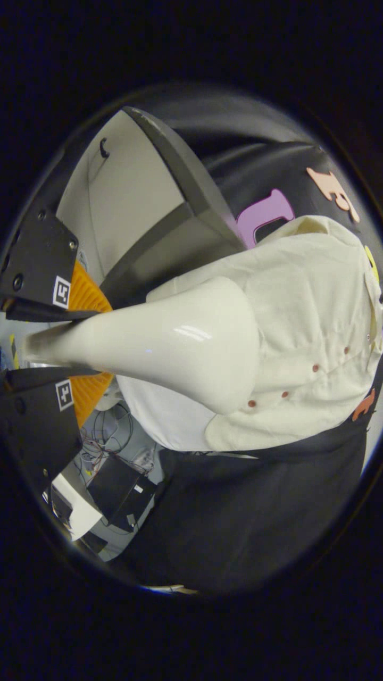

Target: Iron the clothes twice with a garment steamer, once on the left side and once on the right side.

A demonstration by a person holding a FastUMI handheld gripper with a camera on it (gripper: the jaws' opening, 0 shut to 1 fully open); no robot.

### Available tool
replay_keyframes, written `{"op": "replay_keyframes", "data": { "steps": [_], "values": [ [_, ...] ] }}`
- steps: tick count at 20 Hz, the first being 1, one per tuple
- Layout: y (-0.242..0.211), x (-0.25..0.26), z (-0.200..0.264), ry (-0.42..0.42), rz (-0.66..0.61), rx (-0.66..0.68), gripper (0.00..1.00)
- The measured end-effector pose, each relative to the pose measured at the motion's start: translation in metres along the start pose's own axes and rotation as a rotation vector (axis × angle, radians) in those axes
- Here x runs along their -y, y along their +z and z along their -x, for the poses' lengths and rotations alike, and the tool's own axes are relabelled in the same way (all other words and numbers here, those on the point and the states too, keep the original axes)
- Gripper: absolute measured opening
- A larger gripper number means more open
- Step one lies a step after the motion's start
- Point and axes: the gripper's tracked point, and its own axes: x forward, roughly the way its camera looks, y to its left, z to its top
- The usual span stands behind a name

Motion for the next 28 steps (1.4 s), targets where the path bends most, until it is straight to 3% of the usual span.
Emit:
{"op": "replay_keyframes", "data": {
  "steps": [11,18,22,28],
  "values": [
    [0.103,-0.074,0.136,0.146,0.133,0.224,0.34],
    [0.161,-0.149,0.224,0.283,0.186,0.409,0.34],
    [0.173,-0.183,0.252,0.357,0.181,0.490,0.33],
    [0.137,-0.182,0.251,0.325,0.193,0.486,0.33]
  ]
}}
